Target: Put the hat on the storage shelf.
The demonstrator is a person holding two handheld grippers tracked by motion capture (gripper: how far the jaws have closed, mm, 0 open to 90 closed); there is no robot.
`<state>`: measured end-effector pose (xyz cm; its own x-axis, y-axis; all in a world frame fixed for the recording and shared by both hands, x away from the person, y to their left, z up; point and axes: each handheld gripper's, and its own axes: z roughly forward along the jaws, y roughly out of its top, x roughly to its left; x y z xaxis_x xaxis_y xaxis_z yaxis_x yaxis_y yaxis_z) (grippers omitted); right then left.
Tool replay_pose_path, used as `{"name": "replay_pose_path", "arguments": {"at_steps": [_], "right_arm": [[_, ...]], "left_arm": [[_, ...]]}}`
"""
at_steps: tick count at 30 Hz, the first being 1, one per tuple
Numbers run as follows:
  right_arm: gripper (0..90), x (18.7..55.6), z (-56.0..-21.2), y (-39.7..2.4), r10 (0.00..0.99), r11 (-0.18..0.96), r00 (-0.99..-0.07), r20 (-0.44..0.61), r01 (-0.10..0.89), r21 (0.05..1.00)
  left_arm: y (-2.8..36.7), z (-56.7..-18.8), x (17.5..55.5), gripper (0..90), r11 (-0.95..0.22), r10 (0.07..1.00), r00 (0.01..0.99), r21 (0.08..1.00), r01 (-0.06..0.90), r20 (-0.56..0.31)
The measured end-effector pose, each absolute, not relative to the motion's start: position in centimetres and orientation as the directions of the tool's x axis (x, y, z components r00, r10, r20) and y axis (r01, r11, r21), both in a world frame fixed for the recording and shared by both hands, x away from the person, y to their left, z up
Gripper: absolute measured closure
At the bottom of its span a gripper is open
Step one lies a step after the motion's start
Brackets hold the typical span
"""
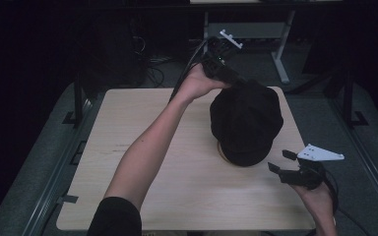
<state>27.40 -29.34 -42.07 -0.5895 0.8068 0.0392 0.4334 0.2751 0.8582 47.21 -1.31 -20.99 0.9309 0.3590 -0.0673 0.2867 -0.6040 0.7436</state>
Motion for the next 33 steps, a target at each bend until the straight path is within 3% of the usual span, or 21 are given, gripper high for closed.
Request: {"name": "replay_pose_path", "arguments": {"at_steps": [33], "right_arm": [[24.9, 27.3, -42.3, -28.4, 0.800, 0.319, -0.600, 0.007, 0.436, 0.842]], "left_arm": [[3.8, -22.1, 45.2, 40.5, -0.586, 0.416, 0.909, 0.753, 0.300, -0.038]]}}
